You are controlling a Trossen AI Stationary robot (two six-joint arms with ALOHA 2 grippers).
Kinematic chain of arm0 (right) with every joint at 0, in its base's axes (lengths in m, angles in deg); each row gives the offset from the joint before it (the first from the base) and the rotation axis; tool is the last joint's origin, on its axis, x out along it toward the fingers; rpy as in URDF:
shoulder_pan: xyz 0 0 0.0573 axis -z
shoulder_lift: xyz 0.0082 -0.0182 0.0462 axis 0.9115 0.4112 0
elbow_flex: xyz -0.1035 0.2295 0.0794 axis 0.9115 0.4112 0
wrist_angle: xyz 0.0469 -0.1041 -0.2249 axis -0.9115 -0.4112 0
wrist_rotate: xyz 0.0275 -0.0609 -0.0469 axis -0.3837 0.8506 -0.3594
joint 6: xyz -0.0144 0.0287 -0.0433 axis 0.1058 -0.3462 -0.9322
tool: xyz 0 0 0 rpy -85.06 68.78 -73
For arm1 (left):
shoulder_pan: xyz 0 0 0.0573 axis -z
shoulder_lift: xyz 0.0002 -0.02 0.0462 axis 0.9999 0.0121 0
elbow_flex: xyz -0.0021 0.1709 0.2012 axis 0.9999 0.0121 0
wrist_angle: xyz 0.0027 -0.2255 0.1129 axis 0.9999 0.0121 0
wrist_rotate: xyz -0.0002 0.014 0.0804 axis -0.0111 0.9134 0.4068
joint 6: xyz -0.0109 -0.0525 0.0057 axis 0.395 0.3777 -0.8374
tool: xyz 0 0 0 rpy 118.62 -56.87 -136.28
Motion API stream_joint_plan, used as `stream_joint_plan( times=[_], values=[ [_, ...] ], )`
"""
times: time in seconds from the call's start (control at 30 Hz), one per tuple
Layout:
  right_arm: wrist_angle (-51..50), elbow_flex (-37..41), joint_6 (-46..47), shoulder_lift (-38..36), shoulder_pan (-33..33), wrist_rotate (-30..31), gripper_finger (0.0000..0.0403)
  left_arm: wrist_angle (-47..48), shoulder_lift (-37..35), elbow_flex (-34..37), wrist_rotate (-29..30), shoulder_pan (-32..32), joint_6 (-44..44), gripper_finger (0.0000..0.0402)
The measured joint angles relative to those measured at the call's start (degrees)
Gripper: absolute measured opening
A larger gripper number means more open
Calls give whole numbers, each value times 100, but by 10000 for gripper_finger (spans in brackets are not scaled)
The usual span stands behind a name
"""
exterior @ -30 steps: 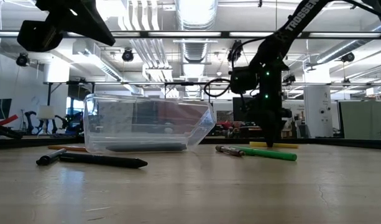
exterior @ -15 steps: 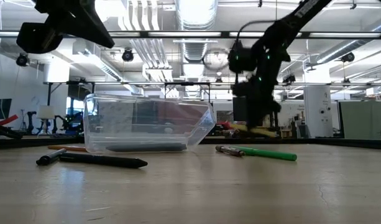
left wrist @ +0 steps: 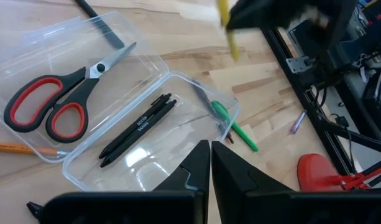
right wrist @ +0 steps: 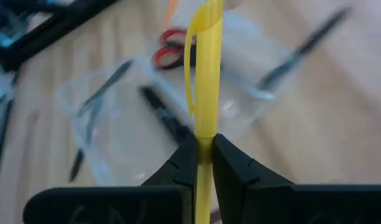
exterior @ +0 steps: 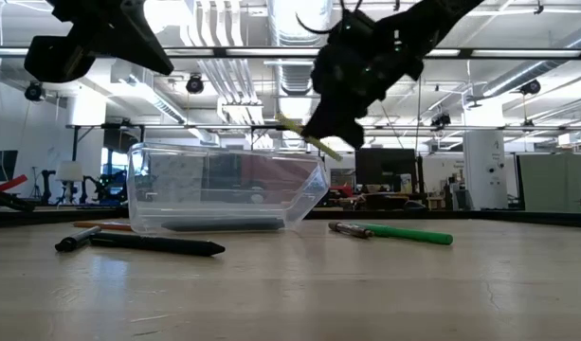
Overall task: Pick & place school supplies into a supply box
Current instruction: Put the yellow pen into the stationery box
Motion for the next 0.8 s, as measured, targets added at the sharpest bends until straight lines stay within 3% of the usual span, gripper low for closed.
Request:
stream_joint_plan(
  times=[0.1, 0.3, 0.57, 0.8],
  values=[
    [-15, -409, -168, 381, -341, -217, 20, 7, -89, -202, -4, 9, -106, 0],
    [-107, -1617, -578, 1203, -910, -264, 20, 7, -367, -728, 72, 9, -1169, 0],
    [-2028, -3078, -1838, 2345, -1214, -273, 20, 9, -446, -1445, 570, 11, -2333, 0],
    [-2780, -3608, -2121, 2789, -1350, -235, 44, 10, -403, -1413, 575, 13, -2310, 0]
  ],
)
